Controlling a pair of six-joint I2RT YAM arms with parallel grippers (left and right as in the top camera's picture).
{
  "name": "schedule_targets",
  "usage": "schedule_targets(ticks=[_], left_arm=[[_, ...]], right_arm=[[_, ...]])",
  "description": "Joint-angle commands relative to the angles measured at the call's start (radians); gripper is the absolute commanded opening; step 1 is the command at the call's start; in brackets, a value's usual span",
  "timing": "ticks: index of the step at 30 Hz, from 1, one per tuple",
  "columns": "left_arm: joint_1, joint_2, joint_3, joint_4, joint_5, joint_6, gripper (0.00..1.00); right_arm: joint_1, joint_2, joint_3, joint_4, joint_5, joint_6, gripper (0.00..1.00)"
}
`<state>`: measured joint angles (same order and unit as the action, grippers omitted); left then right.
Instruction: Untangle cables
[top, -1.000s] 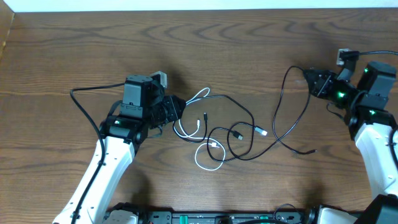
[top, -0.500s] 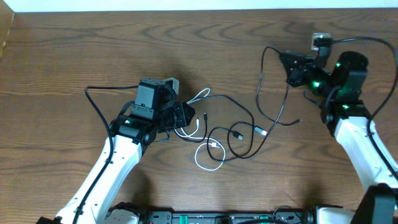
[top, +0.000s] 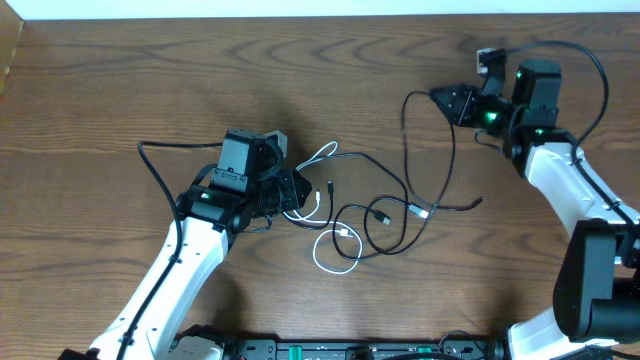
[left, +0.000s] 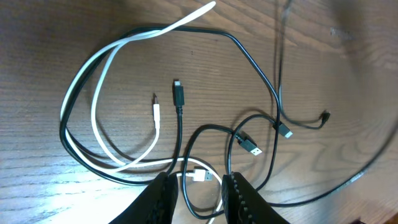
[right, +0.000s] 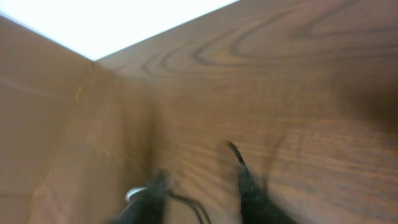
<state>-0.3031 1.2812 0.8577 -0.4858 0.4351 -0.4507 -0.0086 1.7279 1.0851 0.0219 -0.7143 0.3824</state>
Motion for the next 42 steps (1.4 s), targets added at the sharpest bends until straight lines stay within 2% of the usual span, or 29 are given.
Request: schedule_targets(ticks=[1,3,4,6,8,11,14,19,23,27,28,29,30,42], left_arm=[[-0.002,0.006,-0.005,-0.003,-0.036,0.013,0.29],[-0.002,0.006,-0.005,-0.004,-0.035,0.013,0.29],[-0.002,0.006,-0.005,-0.006,-0.035,0.013,0.29],[-0.002,0.006,-0.006,-0.009,-0.036,0.016,0.29],[-0.002,0.006,-0.013,-0.008,-0.036,0.029,0.29],[-0.002,0.006,-0.03,-0.006,-0.036,0.032,0.29],[-0.002,0.006,-0.054,0.002,-0.036,0.032,0.29],[-0.002,0.006,-0.076,0.011,-0.036,0.032,0.29],[-0.002,0.006,-0.087,0.011,-0.035,0.031,0.29],[-0.002,0.006,-0.097,0.011,-0.035,0.032,0.29],[-0.002,0.006,-0.101,0.011,-0.035,0.032,0.24],[-0.002,0.006,-0.105,0.012,-0.035,0.032,0.13],[-0.002,0.006,-0.107,0.012,-0.035,0.032,0.1],[-0.002,0.006,-0.111,0.012,-0.036,0.032,0.1]], right_arm=[[0.007,-0.01,0.068,-0.09,-0.025,-0.076,0.44],[0.01,-0.013,0.098,-0.163,-0.024,-0.115,0.67],[0.012,-0.017,0.114,-0.205,-0.015,-0.138,0.76],[0.014,-0.027,0.151,-0.308,0.039,-0.164,0.85],[0.018,-0.044,0.197,-0.459,0.152,-0.163,0.99],[0.034,-0.074,0.228,-0.644,0.307,-0.135,0.99],[0.075,-0.109,0.228,-0.834,0.535,-0.014,0.99],[0.162,-0.113,0.217,-0.993,0.717,0.183,0.99],[0.245,-0.113,0.143,-0.989,0.895,0.396,0.99],[0.275,-0.113,0.081,-0.937,0.911,0.466,0.99],[0.278,-0.113,0.066,-0.937,0.93,0.514,0.99],[0.279,-0.113,0.052,-0.937,0.956,0.559,0.99],[0.279,-0.113,0.04,-0.932,0.968,0.591,0.99],[0.28,-0.112,-0.077,-0.842,0.914,0.613,0.99]])
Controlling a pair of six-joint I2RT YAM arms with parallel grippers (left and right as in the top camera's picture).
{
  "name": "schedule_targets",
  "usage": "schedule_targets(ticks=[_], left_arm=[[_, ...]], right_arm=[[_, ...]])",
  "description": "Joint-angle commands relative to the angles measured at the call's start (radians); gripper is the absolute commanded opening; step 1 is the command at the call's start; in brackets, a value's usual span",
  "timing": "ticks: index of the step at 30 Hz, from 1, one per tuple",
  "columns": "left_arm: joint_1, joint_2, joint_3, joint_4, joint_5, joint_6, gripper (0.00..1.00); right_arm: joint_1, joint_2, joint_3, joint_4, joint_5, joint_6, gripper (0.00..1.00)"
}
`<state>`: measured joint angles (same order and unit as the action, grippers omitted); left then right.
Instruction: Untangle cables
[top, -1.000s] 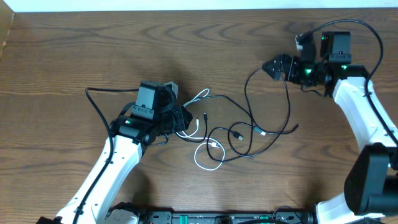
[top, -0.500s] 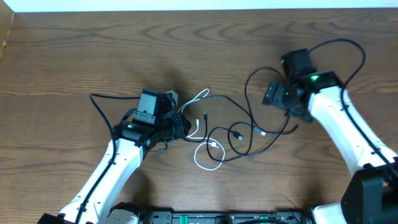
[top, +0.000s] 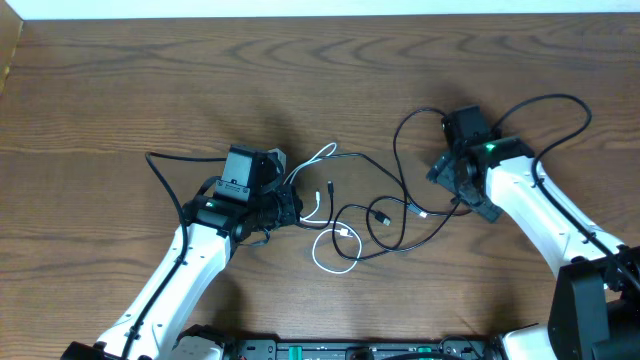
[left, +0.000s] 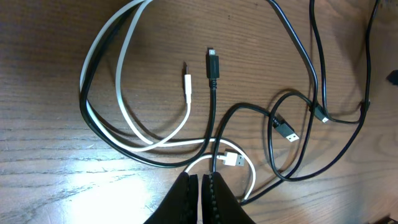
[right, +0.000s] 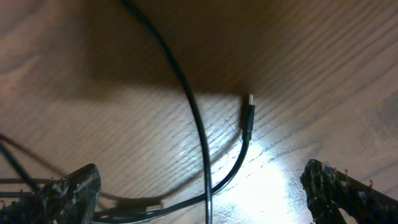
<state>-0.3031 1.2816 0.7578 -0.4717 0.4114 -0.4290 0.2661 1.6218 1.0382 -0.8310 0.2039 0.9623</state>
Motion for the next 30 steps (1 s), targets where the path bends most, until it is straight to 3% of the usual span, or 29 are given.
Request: schedule_targets(ticks=[1,4,10,18,21,30], left_arm=[[-0.002,0.005,-0.011,-0.002,-0.012,0.01,0.1],[-0.002,0.005,-0.011,-0.002,-0.012,0.01,0.11],[-0.002,0.005,-0.011,-0.002,-0.012,0.01,0.12],[-0.002,0.005,-0.011,0.005,-0.012,0.01,0.12],[-0.002,0.005,-0.011,0.005,-0.012,0.01,0.12],[-0.002,0.005,-0.011,-0.007,-0.012,0.01,0.12]], right_arm=[[0.005,-0.006,-0.035,0.015,-0.011,0.033,0.99],[0.005,-0.006,-0.049,0.034,-0.033,0.033,0.98],[0.028,-0.005,-0.104,0.098,-0.052,0.033,0.8],[0.057,-0.005,-0.153,0.139,-0.058,0.033,0.77],[0.058,-0.005,-0.157,0.142,-0.058,0.036,0.66],[0.058,-0.005,-0.159,0.139,-0.057,0.036,0.67]])
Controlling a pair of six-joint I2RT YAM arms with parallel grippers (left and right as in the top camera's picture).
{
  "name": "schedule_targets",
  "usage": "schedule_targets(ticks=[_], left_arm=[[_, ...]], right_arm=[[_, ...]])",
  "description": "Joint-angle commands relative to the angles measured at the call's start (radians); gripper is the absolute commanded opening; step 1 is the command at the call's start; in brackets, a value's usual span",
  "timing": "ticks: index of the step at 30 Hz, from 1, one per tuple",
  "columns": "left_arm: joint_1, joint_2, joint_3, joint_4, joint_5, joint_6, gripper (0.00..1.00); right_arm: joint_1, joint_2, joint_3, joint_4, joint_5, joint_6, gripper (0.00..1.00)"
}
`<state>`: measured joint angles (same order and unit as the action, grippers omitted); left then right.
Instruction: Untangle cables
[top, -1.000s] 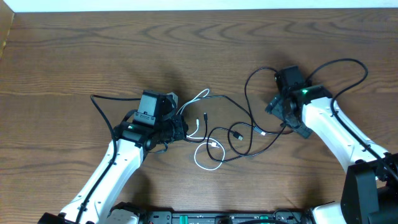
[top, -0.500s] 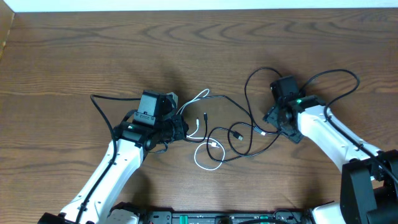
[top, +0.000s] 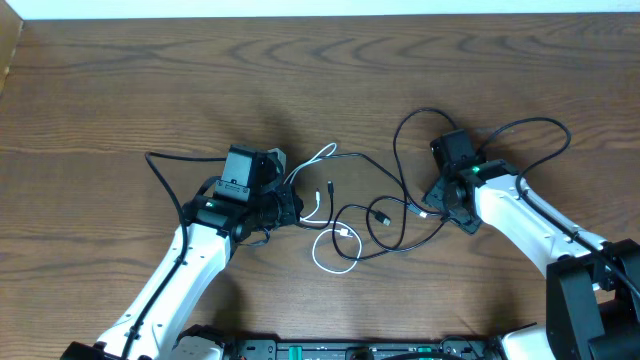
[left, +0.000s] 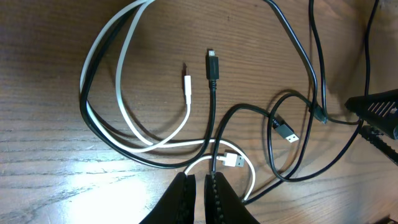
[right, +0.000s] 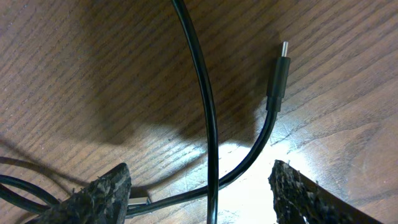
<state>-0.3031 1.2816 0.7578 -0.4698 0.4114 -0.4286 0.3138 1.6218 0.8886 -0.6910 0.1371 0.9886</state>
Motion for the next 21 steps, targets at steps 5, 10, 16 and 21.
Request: schedule_targets(ticks=[5,10,16,21], left_arm=[[-0.002,0.005,-0.011,-0.024,-0.012,0.01,0.12],[-0.002,0.005,-0.011,-0.023,-0.012,0.009,0.12],[-0.002,0.005,-0.011,-0.024,-0.012,0.009,0.12],[-0.002,0.005,-0.011,-0.023,-0.012,0.01,0.12]], right_arm=[[0.01,-0.005,-0.028,0.0,0.01,0.01,0.61],[0.01,-0.005,-0.063,0.028,0.014,0.011,0.61],[0.01,-0.005,-0.074,0.065,0.011,0.01,0.01],[0.008,-0.014,-0.051,0.098,-0.019,-0.042,0.01]])
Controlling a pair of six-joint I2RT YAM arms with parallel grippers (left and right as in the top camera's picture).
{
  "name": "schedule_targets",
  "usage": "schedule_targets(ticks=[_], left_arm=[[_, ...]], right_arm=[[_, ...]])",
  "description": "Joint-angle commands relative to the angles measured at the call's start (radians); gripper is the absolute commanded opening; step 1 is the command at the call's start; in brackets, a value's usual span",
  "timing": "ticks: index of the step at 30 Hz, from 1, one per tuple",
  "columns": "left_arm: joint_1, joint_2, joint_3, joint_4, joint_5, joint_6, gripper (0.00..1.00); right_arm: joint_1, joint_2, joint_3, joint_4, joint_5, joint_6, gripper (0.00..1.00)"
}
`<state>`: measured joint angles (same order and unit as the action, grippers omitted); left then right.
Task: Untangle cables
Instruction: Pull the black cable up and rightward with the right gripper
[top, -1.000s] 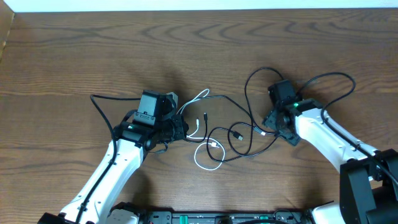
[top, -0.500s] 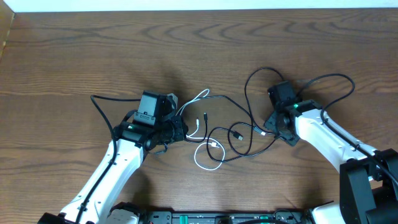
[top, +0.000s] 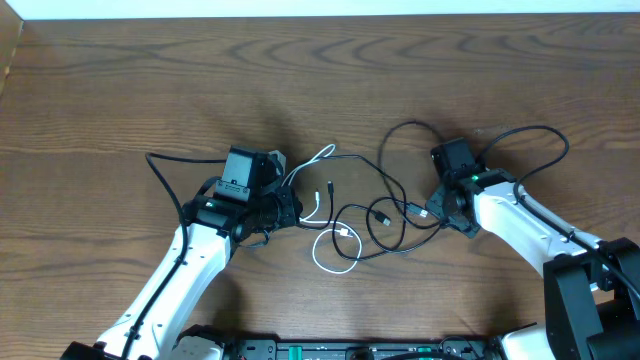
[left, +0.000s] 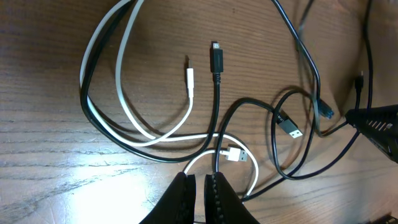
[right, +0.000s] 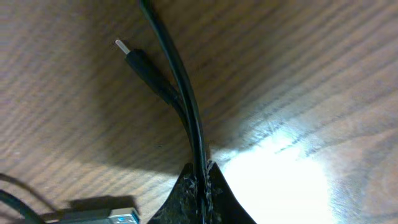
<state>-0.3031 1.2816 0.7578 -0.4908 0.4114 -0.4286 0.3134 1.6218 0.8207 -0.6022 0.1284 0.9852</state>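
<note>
A tangle of one white cable (left: 190, 93) and black cables (top: 372, 162) lies mid-table. My left gripper (left: 200, 183) is shut at the tangle's near-left side, on the black cable whose small plug (left: 216, 59) points away from it; a white loop curls around the fingertips. On the tangle's right side my right gripper (right: 200, 177) is shut on a thin black cable (right: 180, 81) pressed against the wood, beside its bare plug (right: 134, 57). In the overhead view the left gripper (top: 288, 210) and right gripper (top: 432, 210) flank the tangle.
The wooden table (top: 120, 80) extends far left and toward the back edge. A silver USB plug (right: 106, 205) lies just left of the right fingers. Each arm's own black lead loops beside it: left lead (top: 160, 175), right lead (top: 545, 135).
My right gripper, open astride the thin black cable, has shut on it. The cable's loop behind it has shifted a little leftward. The left gripper has stayed shut in place.
At first my left jaws stood open over the white loop and the right gripper was raised at the far right with a black loop hanging near it. Then the left was shut and the right was down by the cable's plug, open. Now both are shut on black cables.
</note>
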Motion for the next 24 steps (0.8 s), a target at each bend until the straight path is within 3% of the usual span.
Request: schedule_targets(ticks=[1,11,15,24], left_arm=[[-0.002,0.005,-0.011,-0.002,-0.012,0.01,0.12],[-0.002,0.005,-0.011,-0.003,-0.012,0.01,0.13],[-0.002,0.005,-0.011,-0.002,-0.013,0.01,0.13],[-0.002,0.005,-0.011,-0.003,-0.012,0.01,0.13]], right_arm=[[0.008,-0.022,0.031,0.008,-0.019,-0.061,0.01],[0.006,-0.302,0.293,-0.032,-0.021,-0.296,0.01],[0.006,-0.393,0.449,-0.123,0.045,-0.358,0.01],[-0.022,-0.412,0.736,-0.36,0.054,-0.489,0.01]])
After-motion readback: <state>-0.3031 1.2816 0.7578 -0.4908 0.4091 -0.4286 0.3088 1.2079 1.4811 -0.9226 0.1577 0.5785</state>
